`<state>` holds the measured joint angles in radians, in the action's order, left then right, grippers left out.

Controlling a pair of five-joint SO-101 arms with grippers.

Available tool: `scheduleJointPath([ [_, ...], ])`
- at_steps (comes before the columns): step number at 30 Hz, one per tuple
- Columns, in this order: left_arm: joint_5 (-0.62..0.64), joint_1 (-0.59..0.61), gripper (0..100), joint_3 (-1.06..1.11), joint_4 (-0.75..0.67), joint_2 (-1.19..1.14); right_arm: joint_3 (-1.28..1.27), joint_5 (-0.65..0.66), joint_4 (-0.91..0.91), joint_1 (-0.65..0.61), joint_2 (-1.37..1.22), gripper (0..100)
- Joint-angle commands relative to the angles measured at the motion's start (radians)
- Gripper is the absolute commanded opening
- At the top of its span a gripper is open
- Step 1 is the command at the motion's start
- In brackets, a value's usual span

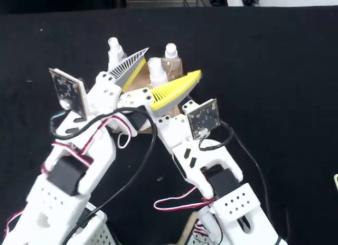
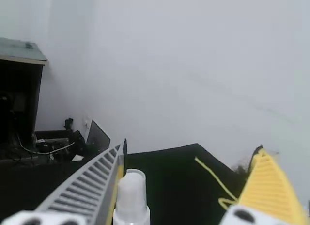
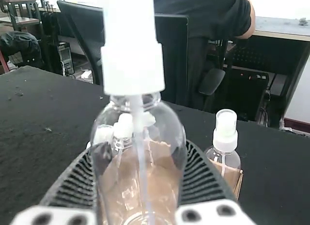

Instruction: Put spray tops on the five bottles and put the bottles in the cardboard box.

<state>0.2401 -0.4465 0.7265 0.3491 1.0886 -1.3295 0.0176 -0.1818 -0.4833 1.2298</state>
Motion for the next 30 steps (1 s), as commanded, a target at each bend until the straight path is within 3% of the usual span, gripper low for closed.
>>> scheduleJointPath([
  [1,0.014,0.008,38,-0.209,0.255,0.011,0.008,0.008,0.008,0.017,0.005,1.1],
  [5,0.02,0.073,38,-0.312,0.411,0.011,0.007,0.005,0.0,0.054,0.005,1.1],
  [12,0.014,0.404,38,-0.328,0.555,0.011,0.013,0.002,0.0,0.295,0.005,1.1],
  [17,0.021,0.654,38,-0.191,0.589,0.009,0.051,0.0,0.0,0.459,-0.018,1.1],
  [21,0.023,0.742,38,0.044,0.382,0.003,0.127,0.0,0.008,0.586,-0.125,1.1],
  [26,0.023,0.754,38,0.4,-0.005,0.011,0.266,0.0,0.009,0.664,-0.363,1.1],
  [30,0.023,0.748,38,0.578,-0.186,0.011,0.295,0.008,0.017,0.735,-0.522,1.1],
])
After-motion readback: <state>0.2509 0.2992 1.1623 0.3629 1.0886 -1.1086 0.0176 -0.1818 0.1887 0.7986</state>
